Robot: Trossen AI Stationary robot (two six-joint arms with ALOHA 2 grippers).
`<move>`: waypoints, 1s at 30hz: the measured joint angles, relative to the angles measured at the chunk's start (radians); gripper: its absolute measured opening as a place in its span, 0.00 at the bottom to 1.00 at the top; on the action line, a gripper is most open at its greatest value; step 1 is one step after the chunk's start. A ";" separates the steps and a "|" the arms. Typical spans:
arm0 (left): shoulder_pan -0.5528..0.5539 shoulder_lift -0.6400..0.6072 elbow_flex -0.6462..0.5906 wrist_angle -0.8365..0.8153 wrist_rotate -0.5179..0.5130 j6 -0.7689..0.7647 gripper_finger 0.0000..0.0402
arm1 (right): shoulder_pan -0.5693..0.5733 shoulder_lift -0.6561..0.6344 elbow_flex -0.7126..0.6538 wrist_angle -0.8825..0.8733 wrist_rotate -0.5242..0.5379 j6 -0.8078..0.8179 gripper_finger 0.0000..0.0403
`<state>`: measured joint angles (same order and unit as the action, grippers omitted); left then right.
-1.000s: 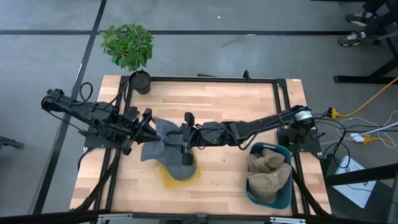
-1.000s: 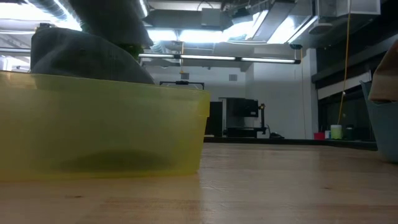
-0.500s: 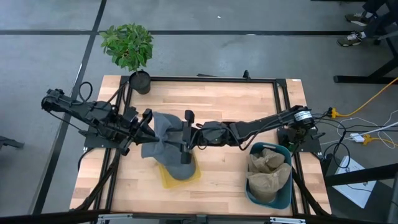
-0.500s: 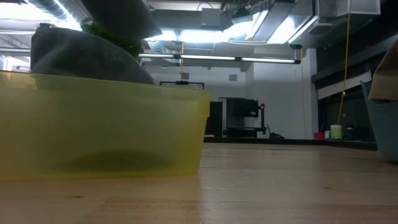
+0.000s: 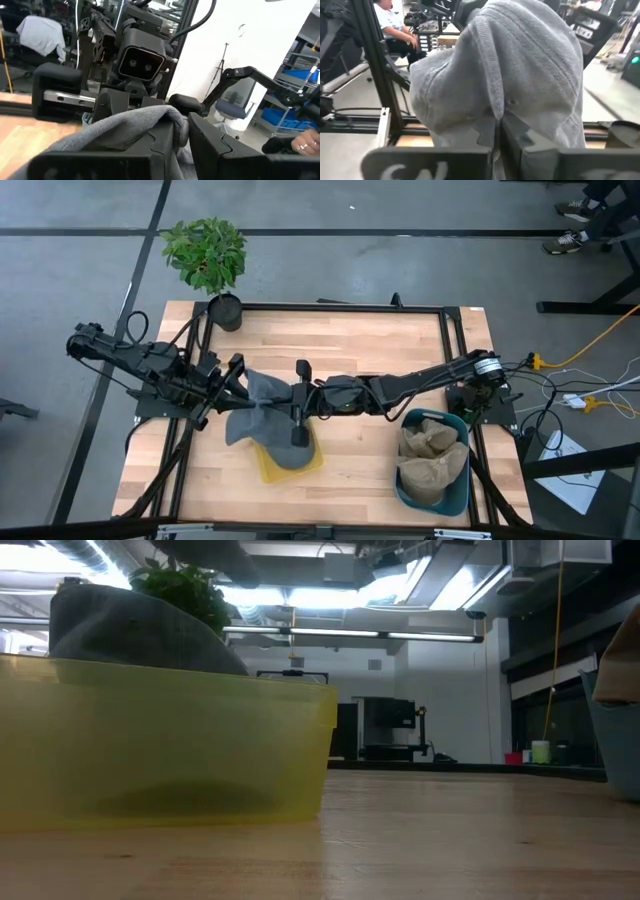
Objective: Pick & Place hat
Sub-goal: Put the blue cap into the yellow bin
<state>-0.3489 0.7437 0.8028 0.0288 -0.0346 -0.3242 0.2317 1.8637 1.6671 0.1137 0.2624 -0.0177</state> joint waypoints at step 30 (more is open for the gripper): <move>-0.051 -0.122 0.000 -0.040 -0.077 0.338 0.27 | 0.208 0.000 0.142 -0.620 0.501 0.864 0.02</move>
<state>-0.3996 0.6213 0.8032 -0.0114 -0.1112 0.0139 0.4393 1.8641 1.8091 -0.5065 0.7630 0.8467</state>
